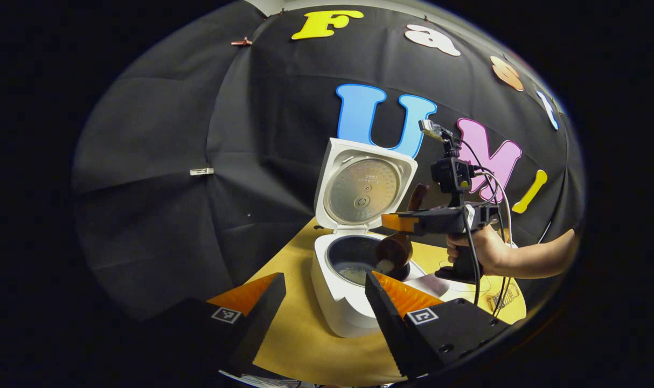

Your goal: Close the left gripper, press the button to open the rice cooker; take a wooden spoon from the chopstick holder with the right hand, scoop a spoonful of rice and pour it into the rice cooker, then put the wooden spoon back into the chopstick holder.

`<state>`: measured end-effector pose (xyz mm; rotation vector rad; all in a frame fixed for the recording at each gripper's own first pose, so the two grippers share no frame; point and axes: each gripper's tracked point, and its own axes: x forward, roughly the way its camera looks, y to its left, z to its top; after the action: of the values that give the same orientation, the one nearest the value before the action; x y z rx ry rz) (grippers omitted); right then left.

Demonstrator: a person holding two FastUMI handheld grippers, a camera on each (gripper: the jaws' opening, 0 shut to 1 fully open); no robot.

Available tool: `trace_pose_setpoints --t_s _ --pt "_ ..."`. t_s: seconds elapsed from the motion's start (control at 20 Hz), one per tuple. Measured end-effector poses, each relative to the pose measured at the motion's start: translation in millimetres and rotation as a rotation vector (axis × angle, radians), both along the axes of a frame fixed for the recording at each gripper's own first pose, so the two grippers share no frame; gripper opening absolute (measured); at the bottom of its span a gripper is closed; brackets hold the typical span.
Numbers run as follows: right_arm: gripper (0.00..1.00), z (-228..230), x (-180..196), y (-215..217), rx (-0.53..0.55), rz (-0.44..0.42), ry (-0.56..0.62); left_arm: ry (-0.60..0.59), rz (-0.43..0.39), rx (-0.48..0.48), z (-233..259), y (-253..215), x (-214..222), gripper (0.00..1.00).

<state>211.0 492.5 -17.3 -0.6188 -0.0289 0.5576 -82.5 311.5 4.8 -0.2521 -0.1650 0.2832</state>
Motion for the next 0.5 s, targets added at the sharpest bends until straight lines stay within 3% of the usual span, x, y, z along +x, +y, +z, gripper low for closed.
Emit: trace_pose_setpoints --t_s 0.35,0.5 --pt "0.20 3.2 -3.9 6.0 -0.063 0.037 -0.080 -0.006 0.001 0.005 4.5 -0.6 1.3 0.96" --pt "0.20 2.4 -8.4 3.6 -0.004 0.031 -0.007 -0.011 0.003 0.006 7.1 -0.8 -0.4 0.96"
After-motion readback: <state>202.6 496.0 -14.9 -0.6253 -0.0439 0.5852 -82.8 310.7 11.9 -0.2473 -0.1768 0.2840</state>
